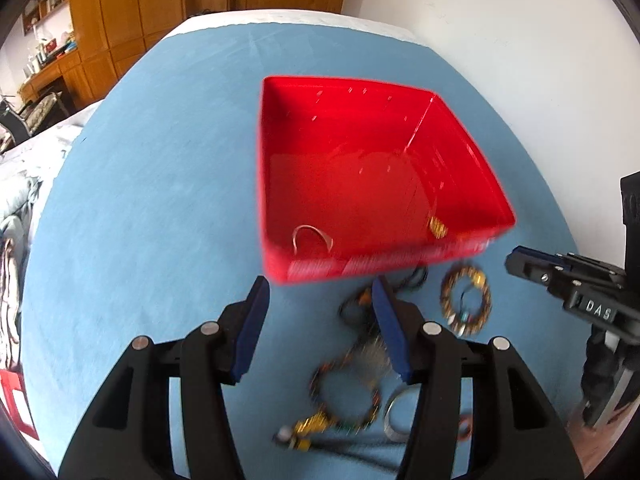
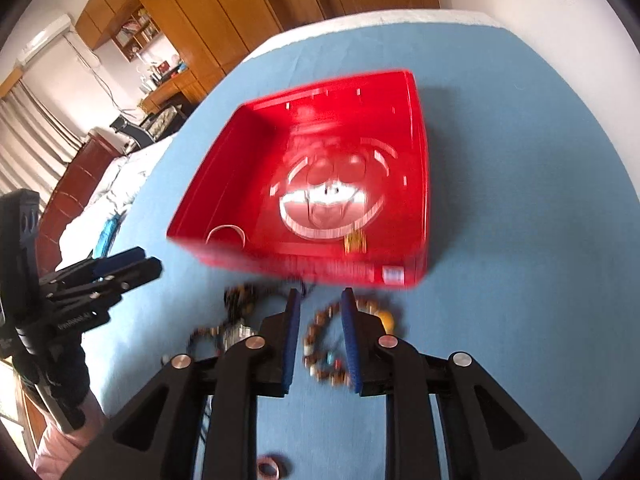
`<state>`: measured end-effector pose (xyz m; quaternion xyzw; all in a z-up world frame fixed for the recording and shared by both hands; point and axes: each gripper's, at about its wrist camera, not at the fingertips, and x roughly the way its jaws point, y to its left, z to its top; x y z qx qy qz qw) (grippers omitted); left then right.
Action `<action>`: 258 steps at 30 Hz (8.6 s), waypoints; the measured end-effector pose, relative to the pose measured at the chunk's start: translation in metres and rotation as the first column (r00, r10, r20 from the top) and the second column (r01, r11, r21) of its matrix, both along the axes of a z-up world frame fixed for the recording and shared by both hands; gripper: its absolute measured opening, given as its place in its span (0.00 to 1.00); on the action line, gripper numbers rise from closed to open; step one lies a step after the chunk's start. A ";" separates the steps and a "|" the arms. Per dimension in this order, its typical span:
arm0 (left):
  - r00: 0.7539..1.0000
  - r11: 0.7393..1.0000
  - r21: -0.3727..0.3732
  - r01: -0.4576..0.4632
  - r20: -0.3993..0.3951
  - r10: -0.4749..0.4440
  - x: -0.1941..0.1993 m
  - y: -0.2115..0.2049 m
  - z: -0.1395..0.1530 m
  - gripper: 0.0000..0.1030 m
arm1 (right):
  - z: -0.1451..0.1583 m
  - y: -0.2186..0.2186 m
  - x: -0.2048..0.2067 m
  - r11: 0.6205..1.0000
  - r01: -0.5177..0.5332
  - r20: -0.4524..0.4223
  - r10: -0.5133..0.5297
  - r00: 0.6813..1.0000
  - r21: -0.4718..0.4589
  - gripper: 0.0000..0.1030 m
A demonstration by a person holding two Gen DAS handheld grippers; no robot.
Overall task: Organize jewelry
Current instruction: 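Carry both items over the red tin and open both tools to drop them, then grasp the black cord necklace's gold charm with the left tool while the right tool reaches the brown ring, then grasp the brown wooden ring with the right tool while the left tool lifts the necklace, then carry necklace and ring into the red tin and open both tools, then grasp the second silver bangle with the right tool while the left tool withdraws, then grasp the multicolour bead bracelet with the left tool while the right tool holds the bangle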
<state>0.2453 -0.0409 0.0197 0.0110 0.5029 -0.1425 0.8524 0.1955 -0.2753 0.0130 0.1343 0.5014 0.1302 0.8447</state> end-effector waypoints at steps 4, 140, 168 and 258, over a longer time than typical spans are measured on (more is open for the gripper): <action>1.000 1.000 0.015 0.002 -0.031 -0.001 -0.025 0.012 -0.009 0.51 | -0.008 0.006 -0.025 1.000 -0.022 -0.029 0.022 0.999 -0.007 0.24; 0.985 0.993 0.034 -0.114 0.137 0.109 0.145 -0.078 0.014 0.13 | 0.004 0.009 0.130 0.994 0.065 -0.004 -0.065 0.998 -0.089 0.30; 0.993 0.998 0.025 -0.059 0.101 0.056 0.039 -0.020 0.014 0.88 | 0.009 0.004 0.037 1.000 -0.005 0.028 0.006 1.000 -0.027 0.34; 0.998 0.993 0.114 0.000 -0.067 0.008 -0.060 -0.053 -0.061 0.67 | -0.038 0.038 -0.085 0.990 -0.075 -0.126 0.060 0.990 -0.117 0.47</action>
